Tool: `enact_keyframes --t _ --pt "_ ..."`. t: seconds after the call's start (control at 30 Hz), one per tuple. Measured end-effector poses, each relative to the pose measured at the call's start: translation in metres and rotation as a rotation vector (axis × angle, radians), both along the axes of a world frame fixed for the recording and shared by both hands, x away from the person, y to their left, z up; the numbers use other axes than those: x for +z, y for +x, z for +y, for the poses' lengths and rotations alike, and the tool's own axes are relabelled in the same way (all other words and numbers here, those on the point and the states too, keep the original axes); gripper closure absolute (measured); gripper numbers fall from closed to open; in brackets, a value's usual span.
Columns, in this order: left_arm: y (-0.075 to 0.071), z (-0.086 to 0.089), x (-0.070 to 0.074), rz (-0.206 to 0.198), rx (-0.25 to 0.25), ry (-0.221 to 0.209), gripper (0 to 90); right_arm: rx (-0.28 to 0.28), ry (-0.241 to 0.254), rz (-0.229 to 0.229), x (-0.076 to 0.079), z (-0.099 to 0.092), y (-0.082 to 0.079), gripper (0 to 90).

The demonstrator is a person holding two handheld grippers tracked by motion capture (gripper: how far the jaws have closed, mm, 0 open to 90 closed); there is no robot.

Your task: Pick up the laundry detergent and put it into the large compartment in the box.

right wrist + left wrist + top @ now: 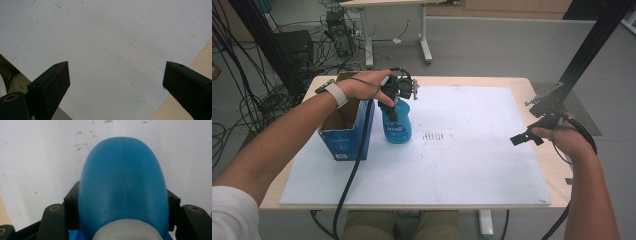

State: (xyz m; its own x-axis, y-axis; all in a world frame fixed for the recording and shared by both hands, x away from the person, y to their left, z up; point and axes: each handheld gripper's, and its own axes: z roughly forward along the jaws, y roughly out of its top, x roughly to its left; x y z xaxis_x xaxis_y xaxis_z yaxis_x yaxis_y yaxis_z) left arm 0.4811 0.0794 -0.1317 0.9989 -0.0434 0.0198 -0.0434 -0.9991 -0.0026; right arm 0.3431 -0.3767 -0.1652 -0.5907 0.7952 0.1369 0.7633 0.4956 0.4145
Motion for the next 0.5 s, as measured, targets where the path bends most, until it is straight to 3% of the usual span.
enact_keyframes --t 0.2,0.5 --pt "-0.007 0.001 0.013 0.006 0.083 -0.004 37.8 0.01 -0.002 -0.014 0.005 0.004 -0.005 7.2" --pt "-0.022 0.001 0.029 -0.002 0.166 -0.005 37.8 0.022 -0.004 -0.028 0.009 0.006 -0.012 7.2"
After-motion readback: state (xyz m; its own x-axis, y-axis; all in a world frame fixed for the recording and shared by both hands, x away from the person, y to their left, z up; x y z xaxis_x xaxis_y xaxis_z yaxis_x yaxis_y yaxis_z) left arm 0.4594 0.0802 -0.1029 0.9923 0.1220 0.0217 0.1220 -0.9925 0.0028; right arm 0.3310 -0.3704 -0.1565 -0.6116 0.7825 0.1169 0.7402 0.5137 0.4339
